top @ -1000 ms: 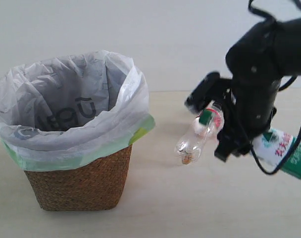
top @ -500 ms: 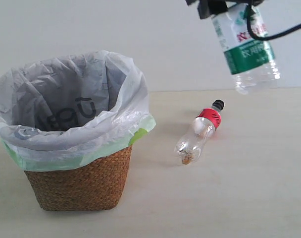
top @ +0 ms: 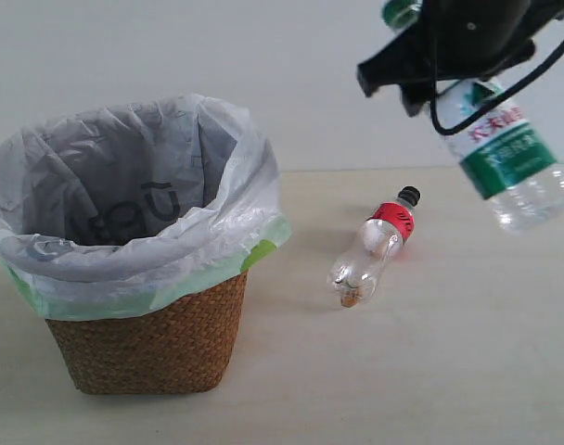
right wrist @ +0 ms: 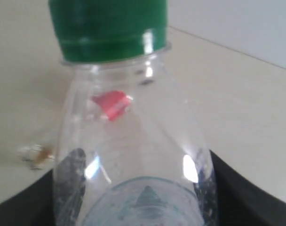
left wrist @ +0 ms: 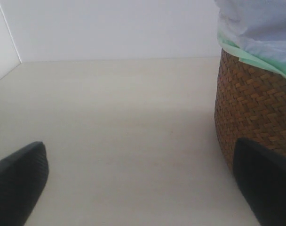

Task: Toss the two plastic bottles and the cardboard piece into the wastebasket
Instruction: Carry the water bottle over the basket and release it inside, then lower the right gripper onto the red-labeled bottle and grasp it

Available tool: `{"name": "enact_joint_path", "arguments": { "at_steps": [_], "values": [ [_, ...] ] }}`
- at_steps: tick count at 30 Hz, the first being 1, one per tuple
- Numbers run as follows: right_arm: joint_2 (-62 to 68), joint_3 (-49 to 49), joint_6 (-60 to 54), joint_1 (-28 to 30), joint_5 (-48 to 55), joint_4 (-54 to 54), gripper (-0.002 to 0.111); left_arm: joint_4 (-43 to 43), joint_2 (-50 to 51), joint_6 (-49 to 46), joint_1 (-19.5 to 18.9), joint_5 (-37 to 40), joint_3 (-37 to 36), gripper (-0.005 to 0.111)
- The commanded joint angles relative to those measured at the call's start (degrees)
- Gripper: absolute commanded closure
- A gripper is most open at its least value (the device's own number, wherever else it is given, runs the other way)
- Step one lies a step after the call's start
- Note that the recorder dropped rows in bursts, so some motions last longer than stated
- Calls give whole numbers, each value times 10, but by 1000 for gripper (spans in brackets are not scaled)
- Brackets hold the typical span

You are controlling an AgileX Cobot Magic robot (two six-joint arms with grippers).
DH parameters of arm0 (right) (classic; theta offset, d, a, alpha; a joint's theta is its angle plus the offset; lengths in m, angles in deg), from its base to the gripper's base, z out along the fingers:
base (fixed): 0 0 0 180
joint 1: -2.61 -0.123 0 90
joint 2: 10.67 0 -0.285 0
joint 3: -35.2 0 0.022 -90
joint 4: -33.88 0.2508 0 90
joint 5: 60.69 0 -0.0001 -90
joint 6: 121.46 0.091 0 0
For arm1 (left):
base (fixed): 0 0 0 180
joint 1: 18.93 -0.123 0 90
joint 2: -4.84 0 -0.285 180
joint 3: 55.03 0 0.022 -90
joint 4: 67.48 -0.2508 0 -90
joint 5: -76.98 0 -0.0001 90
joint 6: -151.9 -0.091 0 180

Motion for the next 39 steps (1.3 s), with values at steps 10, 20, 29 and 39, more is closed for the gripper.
{"name": "enact_joint_path", "arguments": {
  "at_steps": [10, 20, 29, 39],
  "values": [
    [-2, -2, 92, 0, 56, -93, 108, 0, -2, 5, -2, -4, 2, -1],
    [4, -127, -235, 0, -129, 615, 88, 0, -2, 5, -2, -4, 2, -1],
    [26, -157, -218, 0, -110, 650, 20, 0, -2, 5, -2, -4, 2, -1],
    [26, -157, -203, 0, -53, 577, 21, 0, -2, 5, -2, -4, 2, -1]
  ]
}}
